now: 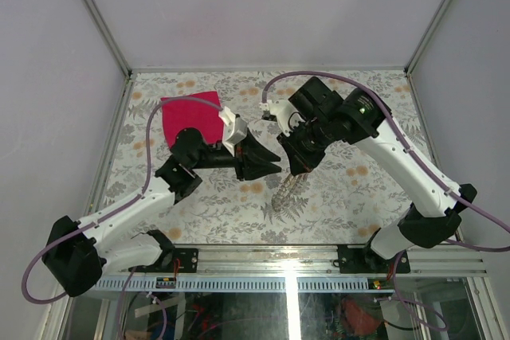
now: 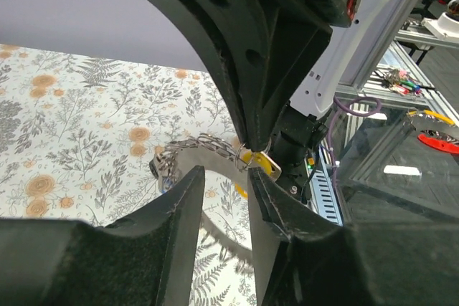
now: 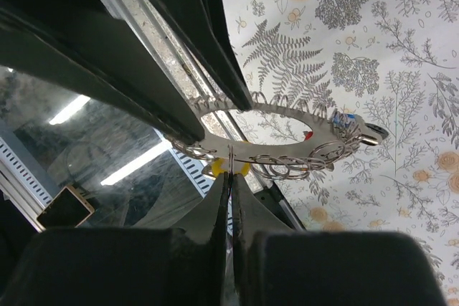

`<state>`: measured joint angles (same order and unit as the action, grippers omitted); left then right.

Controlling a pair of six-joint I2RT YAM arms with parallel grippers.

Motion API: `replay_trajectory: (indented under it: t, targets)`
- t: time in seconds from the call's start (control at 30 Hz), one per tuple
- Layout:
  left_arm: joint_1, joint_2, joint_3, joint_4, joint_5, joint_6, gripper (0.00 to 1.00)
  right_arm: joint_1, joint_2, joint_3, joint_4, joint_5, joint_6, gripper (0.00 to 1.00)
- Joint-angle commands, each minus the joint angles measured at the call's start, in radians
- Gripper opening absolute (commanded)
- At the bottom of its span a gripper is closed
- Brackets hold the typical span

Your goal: Put the keys on the keyring

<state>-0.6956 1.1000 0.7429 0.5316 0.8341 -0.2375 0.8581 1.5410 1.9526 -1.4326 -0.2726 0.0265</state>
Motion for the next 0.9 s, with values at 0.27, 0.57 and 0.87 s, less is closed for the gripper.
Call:
replay_trajectory:
  t: [0.27,0.57,0.87]
  targets:
    - [-0.061,0.061,0.082,-0.036,0.020,0.086,0.33,0.031,-0.004,0.036,-0.015,-0.016,0.014,0.00]
    - [-0.067,0.079,0.098,-0.049,0.050,0.092,0.31,0.038,-0.005,0.033,0.004,-0.017,0.006,0.00]
    - [-0.077,0.098,0.119,-0.073,0.084,0.107,0.22,0.041,-0.013,0.017,0.027,-0.018,0.005,0.00]
